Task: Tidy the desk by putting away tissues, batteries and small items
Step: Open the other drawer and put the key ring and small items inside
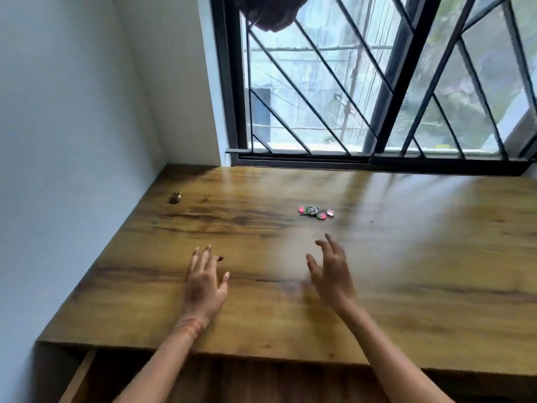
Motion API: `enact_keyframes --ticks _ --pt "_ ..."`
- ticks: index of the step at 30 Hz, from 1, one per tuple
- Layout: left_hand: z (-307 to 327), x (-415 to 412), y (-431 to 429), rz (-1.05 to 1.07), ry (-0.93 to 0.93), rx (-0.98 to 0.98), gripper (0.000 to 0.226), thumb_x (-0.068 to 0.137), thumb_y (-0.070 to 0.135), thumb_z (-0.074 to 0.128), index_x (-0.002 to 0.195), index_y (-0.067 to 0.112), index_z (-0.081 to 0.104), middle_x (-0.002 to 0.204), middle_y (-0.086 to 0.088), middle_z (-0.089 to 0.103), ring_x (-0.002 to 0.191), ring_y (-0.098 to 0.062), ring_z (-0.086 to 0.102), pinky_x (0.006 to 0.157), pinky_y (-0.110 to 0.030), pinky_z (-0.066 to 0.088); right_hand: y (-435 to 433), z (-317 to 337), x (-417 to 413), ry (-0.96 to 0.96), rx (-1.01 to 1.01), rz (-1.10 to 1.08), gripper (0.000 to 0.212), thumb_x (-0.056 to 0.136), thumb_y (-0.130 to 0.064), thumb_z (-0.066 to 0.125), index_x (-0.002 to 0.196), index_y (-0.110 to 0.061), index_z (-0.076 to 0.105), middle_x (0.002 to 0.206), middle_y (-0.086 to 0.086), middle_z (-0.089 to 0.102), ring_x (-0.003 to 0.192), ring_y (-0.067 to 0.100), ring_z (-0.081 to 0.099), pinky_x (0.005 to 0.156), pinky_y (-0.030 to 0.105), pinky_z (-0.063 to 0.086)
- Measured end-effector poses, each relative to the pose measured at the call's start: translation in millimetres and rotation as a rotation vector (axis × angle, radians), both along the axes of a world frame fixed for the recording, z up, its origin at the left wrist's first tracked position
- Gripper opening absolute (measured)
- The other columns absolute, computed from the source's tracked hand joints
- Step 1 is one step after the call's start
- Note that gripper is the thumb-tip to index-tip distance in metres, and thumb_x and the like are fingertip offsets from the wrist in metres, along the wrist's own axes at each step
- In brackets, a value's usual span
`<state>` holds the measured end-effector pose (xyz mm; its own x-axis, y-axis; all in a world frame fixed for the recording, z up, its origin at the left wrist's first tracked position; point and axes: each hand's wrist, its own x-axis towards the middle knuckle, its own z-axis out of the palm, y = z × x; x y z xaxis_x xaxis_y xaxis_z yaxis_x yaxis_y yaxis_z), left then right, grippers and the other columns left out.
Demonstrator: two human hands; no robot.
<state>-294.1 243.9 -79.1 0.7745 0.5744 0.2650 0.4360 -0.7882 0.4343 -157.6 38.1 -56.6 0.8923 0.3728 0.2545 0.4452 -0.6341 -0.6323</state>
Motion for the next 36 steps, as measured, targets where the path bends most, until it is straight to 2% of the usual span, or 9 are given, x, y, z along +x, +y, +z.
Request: enact_keyframes --ticks 4,7,10,14,20,25,31,34,36 --pt "-1.4 47.3 82.5 0.126 0.117 -0.012 0.059 0.084 0.035 0.061 0.131 0.004 0.043 0.149 -0.016 0.031 0.14 -0.032 0.02 0.115 -0.041 0.021 48.8 -18.0 72.8 -0.008 -0.126 -0.088 0.065 0.086 -0.026 0.061 0.138 -0.001 0.03 0.152 0.025 0.012 0.141 0.038 0.006 0.116 0.043 0.013" --pt "-6.5 76.2 133.3 0.186 0.143 -0.054 0.071 0.085 0.046 0.055 0.138 0.004 0.033 0.15 -0.016 0.027 0.14 -0.033 0.017 0.115 -0.043 0.02 70.7 -30.3 105.2 -0.013 -0.219 -0.155 0.058 0.091 -0.031 0.053 0.14 -0.01 0.029 0.154 0.02 0.003 0.142 0.036 -0.002 0.114 0.045 0.012" --pt "-10.1 106.6 171.8 0.261 0.054 -0.062 0.069 0.087 0.044 0.053 0.139 0.004 0.031 0.149 -0.018 0.029 0.139 -0.036 0.019 0.115 -0.045 0.019 84.6 -40.7 130.8 -0.084 -0.213 -0.198 0.042 0.094 -0.025 0.046 0.132 -0.009 0.042 0.149 0.025 0.023 0.139 0.04 0.015 0.113 0.048 0.018" --pt "-17.1 141.6 217.0 0.279 0.039 -0.009 0.056 0.089 0.039 0.051 0.134 0.008 0.04 0.143 -0.02 0.038 0.133 -0.038 0.029 0.111 -0.048 0.026 91.4 -51.2 154.3 -0.211 -0.176 -0.208 0.009 0.085 -0.004 0.055 0.093 -0.003 0.058 0.105 0.023 0.056 0.108 0.041 0.048 0.105 0.05 0.032" --pt "-19.8 157.1 230.0 0.307 -0.099 0.064 0.031 0.089 0.003 0.043 0.113 0.003 0.064 0.118 -0.02 0.06 0.109 -0.038 0.047 0.087 -0.042 0.043 91.3 -44.4 147.7 -0.283 -0.151 -0.215 0.018 0.069 0.005 0.065 0.085 -0.004 0.062 0.083 0.019 0.061 0.084 0.038 0.056 0.072 0.04 0.046" --pt "-20.0 147.4 211.9 0.189 -0.204 0.079 0.022 0.09 0.004 0.05 0.104 0.0 0.067 0.109 -0.019 0.066 0.102 -0.038 0.055 0.079 -0.043 0.048 91.1 -37.5 135.2 -0.428 -0.147 -0.224 0.022 0.065 0.001 0.054 0.083 -0.005 0.065 0.07 0.015 0.065 0.068 0.035 0.061 0.062 0.036 0.047" --pt "1.9 96.6 136.4 0.025 -0.389 -0.042 0.028 0.075 -0.007 0.068 0.103 -0.004 0.066 0.105 -0.019 0.068 0.098 -0.031 0.063 0.09 -0.038 0.049 89.4 -0.5 104.5 -0.236 0.189 -0.309 0.021 0.082 -0.003 0.053 0.099 -0.004 0.066 0.084 0.017 0.071 0.076 0.035 0.066 0.066 0.037 0.047" --pt "15.3 55.7 88.5 0.053 -0.502 -0.126 0.024 0.074 -0.006 0.07 0.098 -0.001 0.07 0.101 -0.012 0.069 0.094 -0.02 0.063 0.089 -0.01 0.042 84.6 27.2 70.2 -0.125 0.441 -0.319 0.021 0.09 0.001 0.048 0.1 -0.004 0.065 0.078 0.012 0.069 0.072 0.029 0.063 0.061 0.023 0.04" --pt "17.6 25.2 62.6 0.032 -0.482 -0.216 0.023 0.076 -0.004 0.069 0.098 0.004 0.071 0.101 -0.001 0.066 0.094 -0.014 0.061 0.085 0.005 0.034 77.9 39.7 42.3 0.023 0.6 -0.249 0.024 0.091 0.003 0.043 0.097 -0.007 0.064 0.07 0.008 0.063 0.063 0.025 0.059 0.058 0.022 0.043"
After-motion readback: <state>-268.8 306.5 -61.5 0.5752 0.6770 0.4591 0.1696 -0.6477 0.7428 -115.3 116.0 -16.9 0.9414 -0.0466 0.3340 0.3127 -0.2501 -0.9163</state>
